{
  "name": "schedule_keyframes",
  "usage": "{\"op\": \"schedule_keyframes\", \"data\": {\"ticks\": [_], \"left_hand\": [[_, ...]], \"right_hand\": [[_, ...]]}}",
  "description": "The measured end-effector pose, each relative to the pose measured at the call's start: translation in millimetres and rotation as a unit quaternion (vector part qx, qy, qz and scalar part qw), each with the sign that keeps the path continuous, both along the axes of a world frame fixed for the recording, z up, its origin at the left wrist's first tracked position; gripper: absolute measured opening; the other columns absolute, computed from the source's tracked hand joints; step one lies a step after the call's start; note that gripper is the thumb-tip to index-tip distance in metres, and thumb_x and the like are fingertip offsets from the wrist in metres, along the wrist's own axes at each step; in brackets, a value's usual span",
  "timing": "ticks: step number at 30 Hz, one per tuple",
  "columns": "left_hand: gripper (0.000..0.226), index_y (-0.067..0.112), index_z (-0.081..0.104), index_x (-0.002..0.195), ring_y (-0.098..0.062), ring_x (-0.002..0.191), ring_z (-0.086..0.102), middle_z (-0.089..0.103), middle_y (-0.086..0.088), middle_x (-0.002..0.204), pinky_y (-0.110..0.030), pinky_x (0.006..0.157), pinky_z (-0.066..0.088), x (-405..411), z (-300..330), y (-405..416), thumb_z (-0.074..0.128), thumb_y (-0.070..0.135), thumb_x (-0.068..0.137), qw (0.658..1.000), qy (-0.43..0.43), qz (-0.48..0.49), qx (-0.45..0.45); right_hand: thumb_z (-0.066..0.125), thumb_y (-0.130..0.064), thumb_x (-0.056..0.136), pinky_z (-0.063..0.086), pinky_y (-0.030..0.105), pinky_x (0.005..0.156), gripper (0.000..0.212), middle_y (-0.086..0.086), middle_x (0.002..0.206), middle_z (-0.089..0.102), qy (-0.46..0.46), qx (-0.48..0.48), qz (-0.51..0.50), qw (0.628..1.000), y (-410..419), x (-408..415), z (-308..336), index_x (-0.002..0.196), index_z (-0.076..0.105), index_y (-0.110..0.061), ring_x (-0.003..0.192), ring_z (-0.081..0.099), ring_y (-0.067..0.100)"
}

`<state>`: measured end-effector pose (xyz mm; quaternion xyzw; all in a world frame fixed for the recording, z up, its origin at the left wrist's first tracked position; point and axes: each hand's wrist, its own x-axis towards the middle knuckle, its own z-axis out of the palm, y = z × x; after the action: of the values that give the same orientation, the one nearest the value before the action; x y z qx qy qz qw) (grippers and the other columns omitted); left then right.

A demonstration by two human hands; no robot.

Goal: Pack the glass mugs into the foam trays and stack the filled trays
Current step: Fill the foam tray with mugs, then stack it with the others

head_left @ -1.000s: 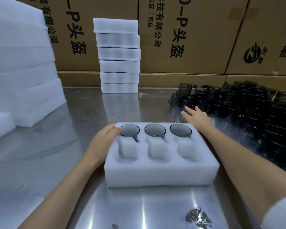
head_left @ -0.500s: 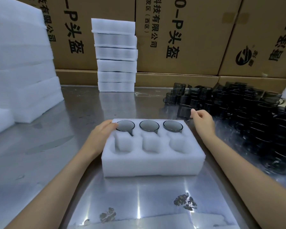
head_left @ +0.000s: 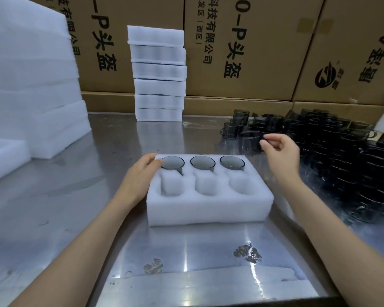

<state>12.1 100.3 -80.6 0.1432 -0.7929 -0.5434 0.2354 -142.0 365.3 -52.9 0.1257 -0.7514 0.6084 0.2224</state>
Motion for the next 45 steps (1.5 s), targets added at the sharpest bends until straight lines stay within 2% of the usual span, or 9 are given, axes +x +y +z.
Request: {"op": "schedule_keyframes", "data": {"ticks": [3,12,16,22,28,32,35,39,45], "left_hand": [[0.030,0.028,0.056,0.122,-0.002,0.107,0.051,0.057,0.016,0.118,-0.014,0.083,0.036,3,8,4,0.057,0.028,0.092,0.993,0.059,0.047,-0.096],[0.038,0.048,0.064,0.100,0.004,0.091,0.062,0.067,0.029,0.096,-0.010,0.081,0.045,27,41,36,0.064,0.065,0.066,0.957,0.142,-0.067,-0.245],[0.044,0.062,0.054,0.102,0.004,0.096,0.060,0.063,0.034,0.103,-0.017,0.085,0.046,28,45,34,0.067,0.068,0.060,0.957,0.127,-0.082,-0.246],[0.070,0.034,0.052,0.114,0.003,0.100,0.059,0.062,0.024,0.101,-0.012,0.082,0.045,25,38,33,0.071,0.063,0.052,0.972,0.126,-0.058,-0.190],[0.056,0.028,0.060,0.101,0.008,0.092,0.059,0.065,0.021,0.093,-0.011,0.076,0.044,25,43,30,0.061,0.065,0.059,0.966,0.108,-0.006,-0.234],[0.044,0.036,0.063,0.106,0.004,0.098,0.061,0.069,0.018,0.097,-0.021,0.085,0.046,30,45,26,0.072,0.052,0.065,0.979,0.091,-0.082,-0.160],[0.051,0.044,0.055,0.119,0.003,0.107,0.059,0.066,0.022,0.109,-0.017,0.089,0.044,31,42,34,0.072,0.040,0.071,0.963,0.085,-0.174,-0.187],[0.058,0.044,0.044,0.116,0.010,0.110,0.055,0.062,0.031,0.113,-0.006,0.083,0.042,29,37,37,0.073,0.047,0.066,0.964,0.081,-0.168,-0.192],[0.032,0.032,0.065,0.102,-0.002,0.104,0.063,0.070,0.014,0.105,-0.012,0.089,0.044,30,45,23,0.076,0.030,0.071,0.965,0.119,-0.201,-0.122]], "right_hand": [[0.067,-0.015,0.086,0.054,0.039,0.086,0.012,-0.002,0.092,0.067,0.055,-0.062,0.049,0.995,-7,21,18,0.086,0.063,-0.026,0.091,0.065,0.014],[0.072,-0.007,0.079,0.048,0.017,0.066,0.021,-0.013,0.071,0.064,0.175,-0.022,0.221,0.959,-57,94,37,0.074,0.062,-0.025,0.069,0.062,0.004],[0.069,-0.013,0.079,0.053,0.023,0.067,0.016,-0.012,0.076,0.065,0.155,0.026,0.313,0.937,-68,113,32,0.077,0.062,-0.026,0.076,0.065,0.010],[0.044,-0.003,0.088,0.051,0.033,0.088,0.032,0.006,0.102,0.070,0.030,0.051,0.501,0.864,-68,124,27,0.107,0.060,-0.023,0.103,0.064,0.015],[0.054,-0.007,0.089,0.051,0.034,0.081,0.029,-0.006,0.109,0.062,0.359,0.204,0.237,0.879,-70,127,21,0.116,0.062,-0.016,0.101,0.059,0.014],[0.060,-0.025,0.087,0.038,0.015,0.096,0.048,-0.014,0.128,0.042,0.198,0.154,0.306,0.918,-66,116,26,0.133,0.047,-0.025,0.117,0.046,0.001],[0.064,-0.029,0.088,0.033,0.026,0.109,0.066,-0.019,0.143,0.037,0.052,0.163,0.399,0.901,-66,111,25,0.144,0.029,-0.035,0.130,0.036,-0.004],[0.068,-0.023,0.086,0.036,0.019,0.102,0.060,-0.010,0.123,0.053,0.069,0.171,0.371,0.910,-66,111,25,0.139,0.042,-0.026,0.116,0.049,-0.002],[0.071,-0.042,0.077,0.047,0.017,0.090,0.064,-0.012,0.123,0.053,0.038,0.143,0.357,0.922,-59,112,30,0.135,0.045,-0.036,0.115,0.049,-0.003]]}}
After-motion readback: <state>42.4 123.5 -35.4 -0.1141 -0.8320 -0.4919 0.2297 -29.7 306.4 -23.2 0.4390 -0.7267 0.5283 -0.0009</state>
